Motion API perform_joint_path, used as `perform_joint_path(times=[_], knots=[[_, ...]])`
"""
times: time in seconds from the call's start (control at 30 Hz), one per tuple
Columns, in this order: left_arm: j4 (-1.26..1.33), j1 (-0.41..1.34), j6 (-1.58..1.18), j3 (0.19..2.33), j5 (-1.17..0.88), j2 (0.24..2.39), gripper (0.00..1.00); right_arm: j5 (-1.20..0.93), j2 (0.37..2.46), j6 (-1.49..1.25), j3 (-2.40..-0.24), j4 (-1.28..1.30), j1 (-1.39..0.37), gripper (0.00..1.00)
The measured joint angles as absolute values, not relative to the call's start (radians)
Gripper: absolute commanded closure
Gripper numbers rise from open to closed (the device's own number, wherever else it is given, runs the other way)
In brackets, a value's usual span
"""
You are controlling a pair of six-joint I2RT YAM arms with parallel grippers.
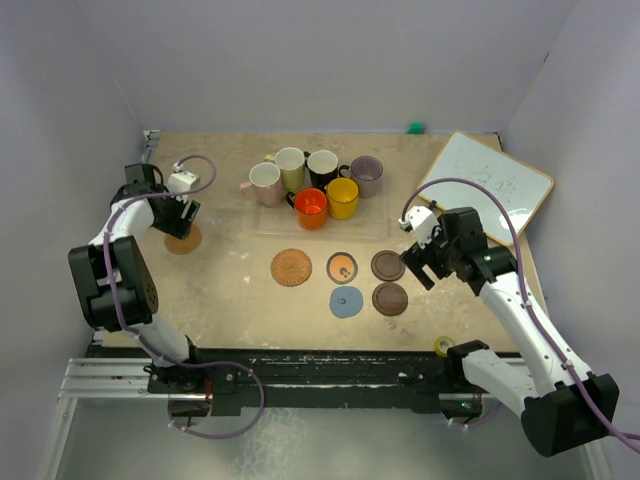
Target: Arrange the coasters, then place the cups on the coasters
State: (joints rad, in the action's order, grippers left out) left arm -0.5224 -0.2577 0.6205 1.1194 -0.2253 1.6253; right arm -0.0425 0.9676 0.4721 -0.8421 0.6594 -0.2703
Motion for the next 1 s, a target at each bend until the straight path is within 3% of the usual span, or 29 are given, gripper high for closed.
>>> perform_joint_path(times=[0.4, 1.0], knots=[[-0.502, -0.281, 0.583, 1.267, -0.218, 1.887, 0.4, -0.043, 0.968, 0.476, -0.842, 0.659, -0.27, 0.09], [-0.506, -0.287, 0.617, 1.119, -0.302, 1.788, 0.47, -0.044, 0.967, 0.482, -0.842, 0.66, -0.271, 0.1]])
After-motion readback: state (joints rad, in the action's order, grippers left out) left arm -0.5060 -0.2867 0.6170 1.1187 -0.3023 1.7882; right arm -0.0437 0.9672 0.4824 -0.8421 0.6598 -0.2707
